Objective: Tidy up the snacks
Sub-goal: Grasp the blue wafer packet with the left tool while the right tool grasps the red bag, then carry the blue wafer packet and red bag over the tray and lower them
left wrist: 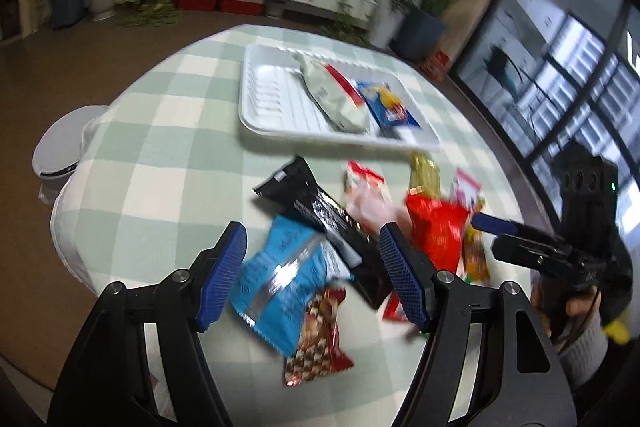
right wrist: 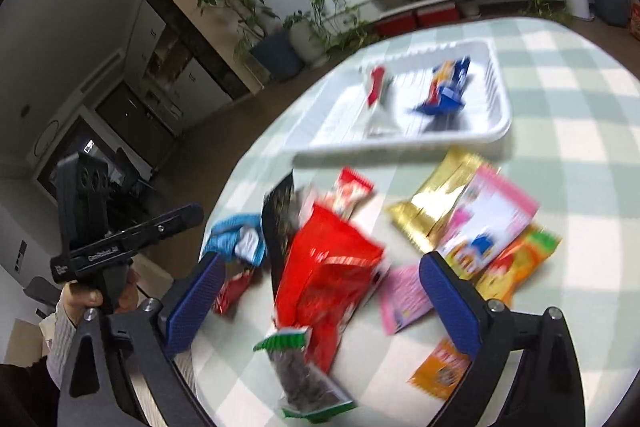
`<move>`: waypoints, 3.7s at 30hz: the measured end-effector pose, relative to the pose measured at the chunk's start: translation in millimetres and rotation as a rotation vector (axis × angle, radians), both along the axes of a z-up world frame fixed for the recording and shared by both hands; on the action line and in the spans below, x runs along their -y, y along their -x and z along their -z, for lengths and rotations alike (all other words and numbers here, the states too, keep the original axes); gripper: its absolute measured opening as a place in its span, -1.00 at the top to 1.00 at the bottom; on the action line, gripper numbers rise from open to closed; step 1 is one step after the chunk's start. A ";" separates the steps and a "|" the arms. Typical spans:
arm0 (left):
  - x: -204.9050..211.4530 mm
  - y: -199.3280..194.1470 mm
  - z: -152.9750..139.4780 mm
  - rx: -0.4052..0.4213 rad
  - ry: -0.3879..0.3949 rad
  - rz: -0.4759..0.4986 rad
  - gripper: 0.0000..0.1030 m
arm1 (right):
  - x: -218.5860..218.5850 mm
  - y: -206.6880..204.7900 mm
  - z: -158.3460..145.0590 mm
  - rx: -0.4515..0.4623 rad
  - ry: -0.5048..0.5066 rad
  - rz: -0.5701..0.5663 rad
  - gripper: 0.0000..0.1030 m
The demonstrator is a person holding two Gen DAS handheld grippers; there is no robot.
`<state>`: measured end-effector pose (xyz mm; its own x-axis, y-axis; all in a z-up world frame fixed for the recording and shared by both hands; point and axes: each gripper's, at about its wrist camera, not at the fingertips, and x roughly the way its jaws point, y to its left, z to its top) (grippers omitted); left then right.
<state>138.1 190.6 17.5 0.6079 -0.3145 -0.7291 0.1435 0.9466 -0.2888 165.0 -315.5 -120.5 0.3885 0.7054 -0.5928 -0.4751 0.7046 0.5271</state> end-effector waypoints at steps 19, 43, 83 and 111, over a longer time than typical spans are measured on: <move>20.3 -15.4 29.6 -0.060 -0.269 0.265 -0.30 | -29.3 3.2 28.0 -0.115 0.022 0.033 -0.55; 1.7 -21.4 31.7 -0.118 -0.050 0.218 0.23 | 9.6 -27.2 63.7 -0.331 -0.328 0.042 0.29; -1.7 -106.7 -18.1 -0.030 0.208 0.085 0.23 | 49.7 -112.6 16.3 -0.254 -0.492 0.108 0.34; -1.4 -197.4 0.3 -0.044 0.228 -0.006 0.23 | 43.9 -146.3 11.2 -0.219 -0.368 0.132 0.34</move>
<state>335.5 192.0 17.2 0.5795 -0.4708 -0.6652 0.1204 0.8568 -0.5014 311.3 -359.4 -131.7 0.3829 0.8376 -0.3897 -0.2432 0.4983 0.8322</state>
